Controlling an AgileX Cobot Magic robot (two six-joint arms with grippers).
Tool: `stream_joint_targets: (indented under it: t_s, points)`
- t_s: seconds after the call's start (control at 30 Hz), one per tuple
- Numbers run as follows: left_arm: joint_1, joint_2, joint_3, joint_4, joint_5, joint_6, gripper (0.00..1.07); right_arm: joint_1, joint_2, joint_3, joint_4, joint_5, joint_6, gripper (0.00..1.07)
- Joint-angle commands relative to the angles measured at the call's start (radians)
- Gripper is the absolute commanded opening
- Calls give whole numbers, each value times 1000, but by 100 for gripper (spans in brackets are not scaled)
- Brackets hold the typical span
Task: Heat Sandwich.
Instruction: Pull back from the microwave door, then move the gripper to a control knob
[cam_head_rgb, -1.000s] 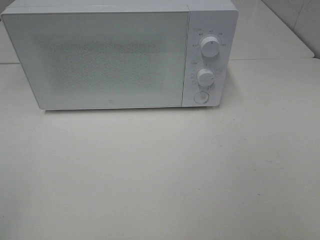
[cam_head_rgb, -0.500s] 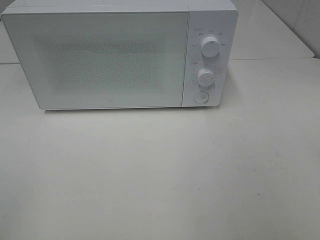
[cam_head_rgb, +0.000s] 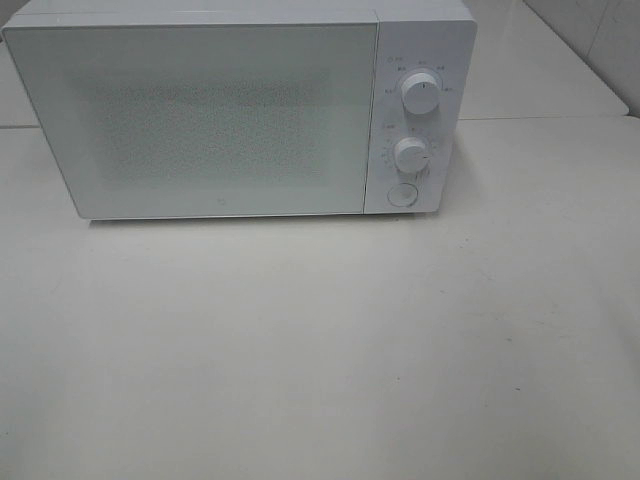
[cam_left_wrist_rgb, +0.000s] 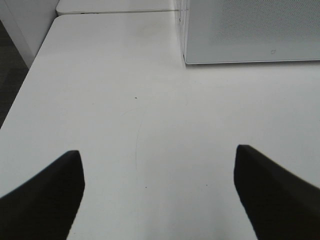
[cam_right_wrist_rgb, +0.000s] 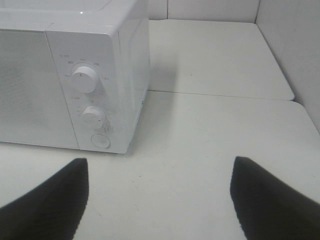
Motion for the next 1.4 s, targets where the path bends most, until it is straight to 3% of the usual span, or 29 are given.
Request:
stream_joint_targets:
  t_s: [0.03, 0.43, 0.6, 0.9, 1.4]
  points:
    - [1, -22, 3, -12, -13, -2, 76, 45, 90, 1, 95, -93, -97, 76]
    - [1, -22, 3, -12, -13, -2, 76, 231, 330, 1, 105, -362, -108, 76]
    - [1, -22, 3, -12, -13, -2, 76, 353, 491, 1, 104, -543, -107, 76]
    - [1, -22, 3, -12, -13, -2, 76, 480, 705, 1, 103, -839, -23, 76]
    - [1, -22, 3, -9, -13, -3, 76, 546, 1044, 1, 45, -1218, 123, 76]
